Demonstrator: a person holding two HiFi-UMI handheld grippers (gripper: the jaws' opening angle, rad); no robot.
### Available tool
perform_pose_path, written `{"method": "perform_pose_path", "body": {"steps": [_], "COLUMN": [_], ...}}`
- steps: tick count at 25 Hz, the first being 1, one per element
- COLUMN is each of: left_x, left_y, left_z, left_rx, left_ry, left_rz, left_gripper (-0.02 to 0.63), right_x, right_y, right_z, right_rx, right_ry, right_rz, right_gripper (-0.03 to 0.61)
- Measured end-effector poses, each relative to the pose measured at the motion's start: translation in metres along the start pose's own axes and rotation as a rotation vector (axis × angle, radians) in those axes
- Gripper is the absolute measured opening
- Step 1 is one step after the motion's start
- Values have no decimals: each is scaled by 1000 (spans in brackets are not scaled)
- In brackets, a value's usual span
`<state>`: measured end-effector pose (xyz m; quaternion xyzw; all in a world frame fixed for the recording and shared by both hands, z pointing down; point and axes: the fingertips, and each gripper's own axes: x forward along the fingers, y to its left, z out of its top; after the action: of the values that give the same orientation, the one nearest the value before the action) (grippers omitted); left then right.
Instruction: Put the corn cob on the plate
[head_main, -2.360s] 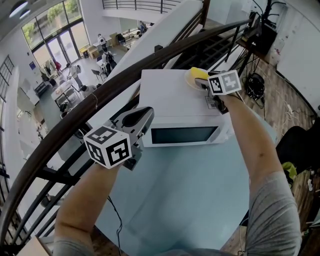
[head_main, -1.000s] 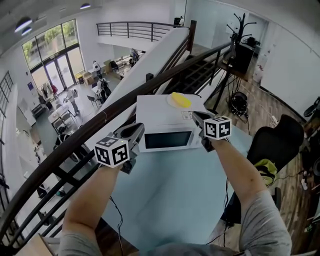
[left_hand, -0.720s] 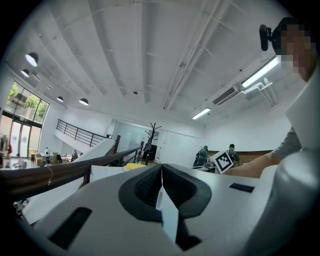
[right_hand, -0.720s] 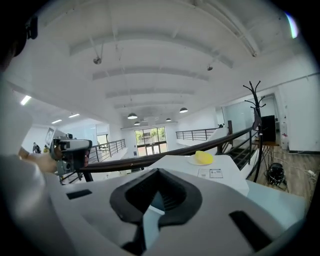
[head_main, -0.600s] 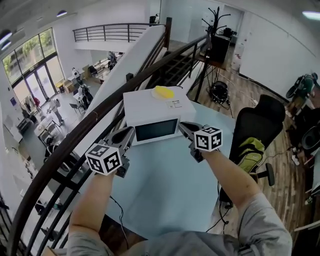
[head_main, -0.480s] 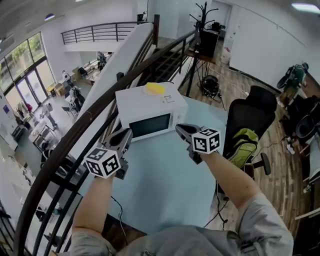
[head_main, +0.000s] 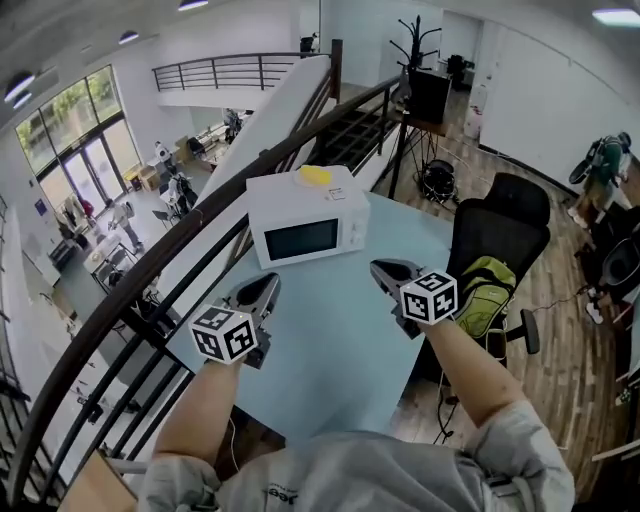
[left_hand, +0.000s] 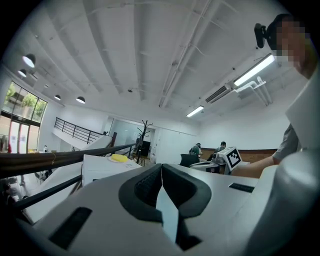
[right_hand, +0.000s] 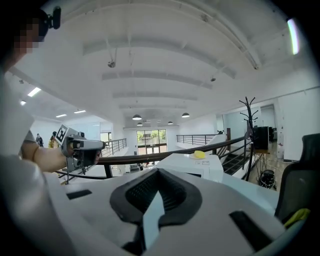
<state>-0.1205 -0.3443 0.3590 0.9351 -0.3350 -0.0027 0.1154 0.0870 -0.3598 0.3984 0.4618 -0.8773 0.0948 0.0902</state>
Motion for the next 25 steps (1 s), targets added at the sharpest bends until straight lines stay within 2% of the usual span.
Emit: {"method": "perform_pose_path", "body": {"steps": [9, 17, 21, 25], "left_x": [-48, -92, -100, -104], "left_y": [-102, -163, -188, -201], "left_z": [-35, -57, -60, -55], "left_rx": [-46, -81, -67, -48], "left_ry": [20, -11, -17, -32], "left_rz": [115, 241, 258, 227], "left_gripper": [18, 18, 18, 18], "right_x": [-79, -125, -146, -164], "right_y": [11, 42, 53, 65], "right_z": [-15, -39, -47, -49], "right_rx": [26, 8, 26, 46], "right_ry": [-31, -37, -36, -39], "right_rz": [109, 237, 270, 271], "right_gripper": [17, 17, 17, 17]}}
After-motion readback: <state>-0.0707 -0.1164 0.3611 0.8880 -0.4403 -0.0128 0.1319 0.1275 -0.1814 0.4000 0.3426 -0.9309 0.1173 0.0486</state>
